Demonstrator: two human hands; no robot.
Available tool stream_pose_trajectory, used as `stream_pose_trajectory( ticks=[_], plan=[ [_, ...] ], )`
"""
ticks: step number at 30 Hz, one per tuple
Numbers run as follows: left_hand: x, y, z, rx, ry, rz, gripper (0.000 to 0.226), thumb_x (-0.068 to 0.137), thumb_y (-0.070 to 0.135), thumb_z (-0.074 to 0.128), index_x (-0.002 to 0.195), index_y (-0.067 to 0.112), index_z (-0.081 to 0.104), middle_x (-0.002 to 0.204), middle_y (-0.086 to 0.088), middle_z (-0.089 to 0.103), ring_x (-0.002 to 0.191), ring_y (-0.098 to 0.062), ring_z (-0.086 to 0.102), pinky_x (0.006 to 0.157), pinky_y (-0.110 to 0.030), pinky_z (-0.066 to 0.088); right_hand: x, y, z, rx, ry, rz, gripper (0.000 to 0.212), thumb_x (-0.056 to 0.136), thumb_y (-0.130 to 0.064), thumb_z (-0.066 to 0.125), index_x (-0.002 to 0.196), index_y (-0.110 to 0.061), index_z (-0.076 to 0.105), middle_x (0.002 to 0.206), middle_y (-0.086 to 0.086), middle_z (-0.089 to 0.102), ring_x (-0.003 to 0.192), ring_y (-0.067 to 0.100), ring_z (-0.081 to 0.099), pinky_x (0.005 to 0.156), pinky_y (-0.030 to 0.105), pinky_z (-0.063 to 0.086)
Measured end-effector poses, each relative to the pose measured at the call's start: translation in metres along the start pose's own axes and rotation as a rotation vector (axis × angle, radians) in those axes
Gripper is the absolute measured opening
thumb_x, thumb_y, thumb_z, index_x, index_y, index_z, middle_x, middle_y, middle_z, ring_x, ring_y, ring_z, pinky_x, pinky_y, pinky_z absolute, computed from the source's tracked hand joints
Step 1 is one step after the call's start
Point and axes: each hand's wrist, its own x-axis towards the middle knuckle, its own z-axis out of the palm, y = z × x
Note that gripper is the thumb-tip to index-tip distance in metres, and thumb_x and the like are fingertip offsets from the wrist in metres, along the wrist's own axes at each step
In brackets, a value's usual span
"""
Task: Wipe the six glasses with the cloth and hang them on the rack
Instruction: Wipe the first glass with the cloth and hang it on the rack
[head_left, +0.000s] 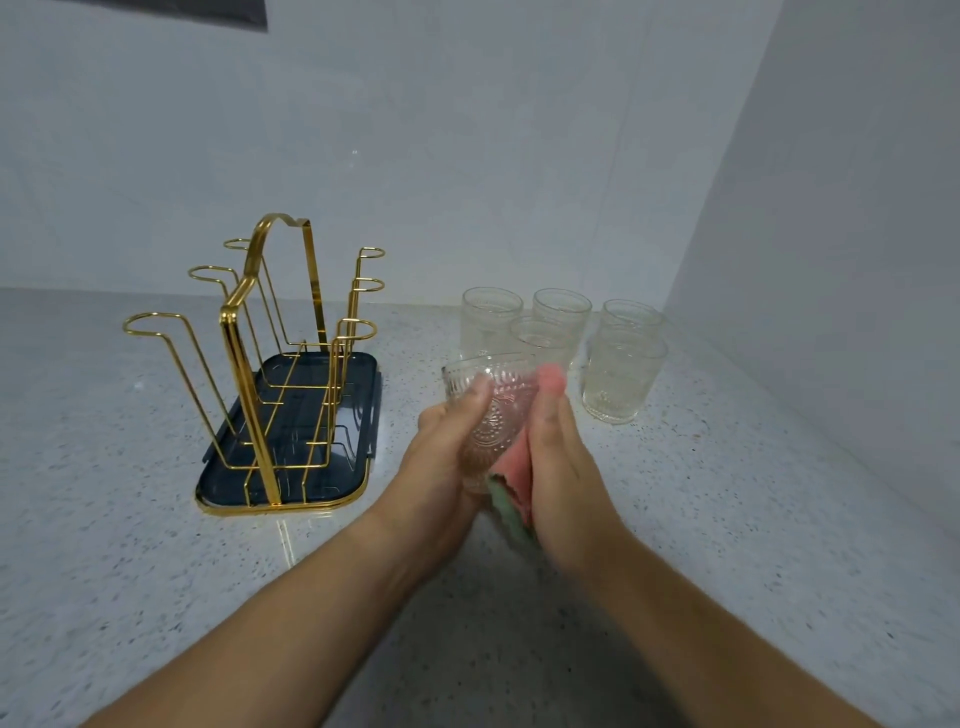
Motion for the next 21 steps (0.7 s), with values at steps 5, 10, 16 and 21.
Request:
stream_pose_trajectory(
  ticks=[5,10,16,21],
  plan=[
    [0.002,-0.001,-0.004,-0.067,-0.002,-0.033,0.090,0.082,0.047,0.084,0.151,0.008,0.041,0.142,-0.024,0.063,0.129,-0.040,0.064,0.116,-0.059,0.043,-0.020,0.003,-0.004,-0.008,-0.047,-0.009,0.105,0.074,-0.096,0.015,0.161,-0.039,0.005,0.151,-0.020,0.044,0.144,-0.010,0.034,0.118,0.013,0.027],
    [-0.002,0.001,0.005,-0.085,-0.148,-0.054,0.072,0.096,0.054,0.063,0.153,0.013,0.047,0.150,-0.018,0.058,0.140,-0.035,0.056,0.122,-0.055,0.033,-0.003,-0.016,-0.014,0.092,0.023,-0.017,0.084,0.095,-0.077,0.011,0.106,-0.018,0.069,0.081,0.002,0.067,0.071,0.006,0.063,0.088,0.037,0.057],
    [0.003,0.001,0.006,-0.095,-0.102,-0.076,0.066,0.105,0.055,0.034,0.154,0.012,0.048,0.152,-0.013,0.058,0.142,-0.028,0.054,0.125,-0.052,0.029,0.016,-0.019,-0.013,0.085,0.137,-0.047,0.083,0.087,-0.088,0.015,0.140,-0.033,0.047,0.112,-0.005,0.067,0.105,0.015,0.063,0.100,0.042,0.041],
    [-0.004,-0.003,0.008,-0.164,-0.092,-0.029,0.066,0.105,0.061,0.035,0.115,0.016,0.082,0.135,-0.015,0.071,0.130,-0.028,0.066,0.122,-0.050,0.035,-0.013,0.002,-0.002,0.002,-0.023,-0.014,0.107,0.075,-0.097,0.014,0.162,-0.034,0.009,0.139,-0.005,0.046,0.129,0.009,0.053,0.117,0.020,0.035]
  ],
)
